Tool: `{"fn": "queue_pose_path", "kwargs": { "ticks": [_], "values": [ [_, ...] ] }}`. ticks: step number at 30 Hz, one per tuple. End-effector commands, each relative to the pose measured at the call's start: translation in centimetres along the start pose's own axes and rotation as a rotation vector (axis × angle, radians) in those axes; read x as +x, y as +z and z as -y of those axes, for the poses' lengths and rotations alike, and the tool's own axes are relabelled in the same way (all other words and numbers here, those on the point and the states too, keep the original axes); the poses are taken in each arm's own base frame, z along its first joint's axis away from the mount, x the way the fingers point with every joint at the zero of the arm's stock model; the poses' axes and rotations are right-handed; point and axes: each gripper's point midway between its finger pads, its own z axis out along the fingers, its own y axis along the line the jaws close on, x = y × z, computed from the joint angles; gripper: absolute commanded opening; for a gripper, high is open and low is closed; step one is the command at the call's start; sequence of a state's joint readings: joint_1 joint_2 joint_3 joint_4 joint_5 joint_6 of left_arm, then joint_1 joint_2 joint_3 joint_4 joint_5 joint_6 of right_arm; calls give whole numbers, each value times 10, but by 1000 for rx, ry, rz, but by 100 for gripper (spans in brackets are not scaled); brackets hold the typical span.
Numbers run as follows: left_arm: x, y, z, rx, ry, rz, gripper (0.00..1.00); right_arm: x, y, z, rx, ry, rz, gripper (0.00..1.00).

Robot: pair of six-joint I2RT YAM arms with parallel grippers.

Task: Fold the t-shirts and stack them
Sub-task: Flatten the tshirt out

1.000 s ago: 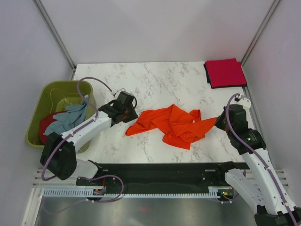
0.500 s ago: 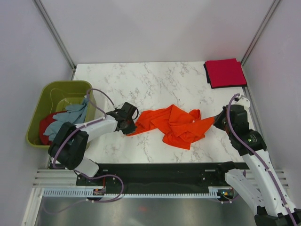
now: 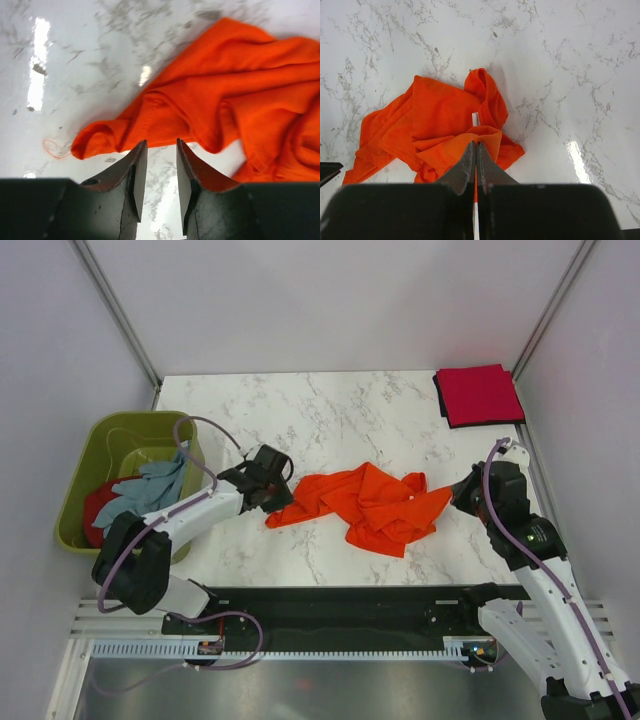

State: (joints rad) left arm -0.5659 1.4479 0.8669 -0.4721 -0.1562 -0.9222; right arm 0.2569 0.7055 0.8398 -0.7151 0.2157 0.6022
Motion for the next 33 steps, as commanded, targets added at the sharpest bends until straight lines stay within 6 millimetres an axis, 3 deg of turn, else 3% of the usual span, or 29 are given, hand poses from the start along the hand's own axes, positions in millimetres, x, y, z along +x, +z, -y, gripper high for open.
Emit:
{"fn": "queue_pose_path", "kwargs": {
  "ticks": [1,6,8,10,16,21,24,25,33],
  "values": [
    [-25,-30,45,128,93,105,38,-5,0,-8,-35,26,23,0],
    [-1,-23,82,177,246,100,40,-1,4,-11,-54,33,7,0],
    [-2,-20,97,212,301,117,42,-3,3,-14,-64,35,11,0],
    [0,-9,101,199,324,104,42,-4,2,-15,-67,34,12,0],
    [23,-11,120,254,332,39,42,-4,5,-10,-33,49,16,0],
    [65,-9,110,183,105,-52,48,-2,5,-11,-45,64,17,0],
    [83,-12,118,248,-25,-74,52,0,5,-12,-55,67,15,0],
    [80,-13,131,304,-58,-60,53,-1,4,-13,-60,66,15,0],
    [83,7,137,298,-157,-54,54,-1,0,-20,-106,84,11,0]
  ]
}}
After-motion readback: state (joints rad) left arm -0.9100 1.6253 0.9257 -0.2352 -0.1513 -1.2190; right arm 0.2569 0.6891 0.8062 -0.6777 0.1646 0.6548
